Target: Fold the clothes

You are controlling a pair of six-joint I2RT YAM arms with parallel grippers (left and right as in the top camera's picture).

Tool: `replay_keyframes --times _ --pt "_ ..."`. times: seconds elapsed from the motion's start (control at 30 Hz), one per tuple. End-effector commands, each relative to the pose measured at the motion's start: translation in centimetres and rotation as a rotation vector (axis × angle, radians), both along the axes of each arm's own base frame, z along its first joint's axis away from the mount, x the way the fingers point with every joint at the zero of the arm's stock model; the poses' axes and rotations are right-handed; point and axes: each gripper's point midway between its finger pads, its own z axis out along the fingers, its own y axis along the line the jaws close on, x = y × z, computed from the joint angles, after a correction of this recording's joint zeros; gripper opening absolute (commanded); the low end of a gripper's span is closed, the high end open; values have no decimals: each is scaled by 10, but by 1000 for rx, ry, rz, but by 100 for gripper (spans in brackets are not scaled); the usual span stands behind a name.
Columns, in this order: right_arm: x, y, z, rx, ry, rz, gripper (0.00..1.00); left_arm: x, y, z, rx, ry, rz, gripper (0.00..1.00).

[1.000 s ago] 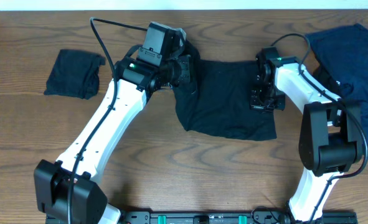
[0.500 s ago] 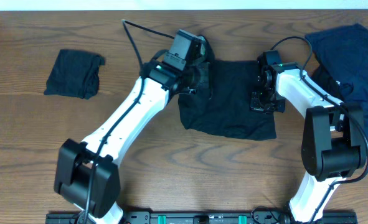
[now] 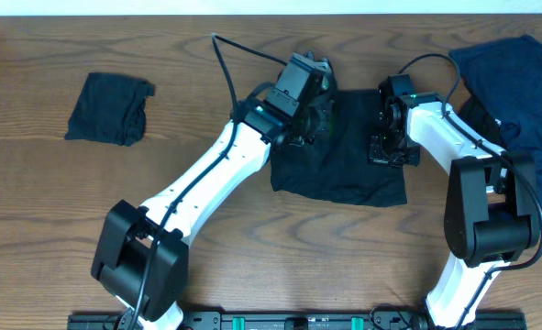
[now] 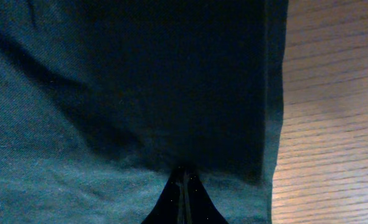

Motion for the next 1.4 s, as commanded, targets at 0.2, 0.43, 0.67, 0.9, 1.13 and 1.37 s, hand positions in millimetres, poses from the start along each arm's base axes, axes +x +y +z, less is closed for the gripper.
replay_keyframes --times 0.2,0.43,0.67,0.9,1.13,1.37 --pt "-14 2 -24 18 61 8 1 -10 -29 -10 3 4 -52 7" --pt "-13 2 -24 18 57 8 1 -11 -31 -11 -9 16 -53 7" --pt "-11 -2 -24 19 54 -5 1 -12 -41 -3 -59 10 -79 7" --pt "-11 -9 -24 19 55 -25 1 -14 -48 3 -109 24 -93 40" --pt "16 -21 10 23 9 -32 7 -17 -66 34 -217 -60 -213 49" --pt "32 -49 82 22 -36 -104 7 18 -14 27 -92 -95 -50 49"
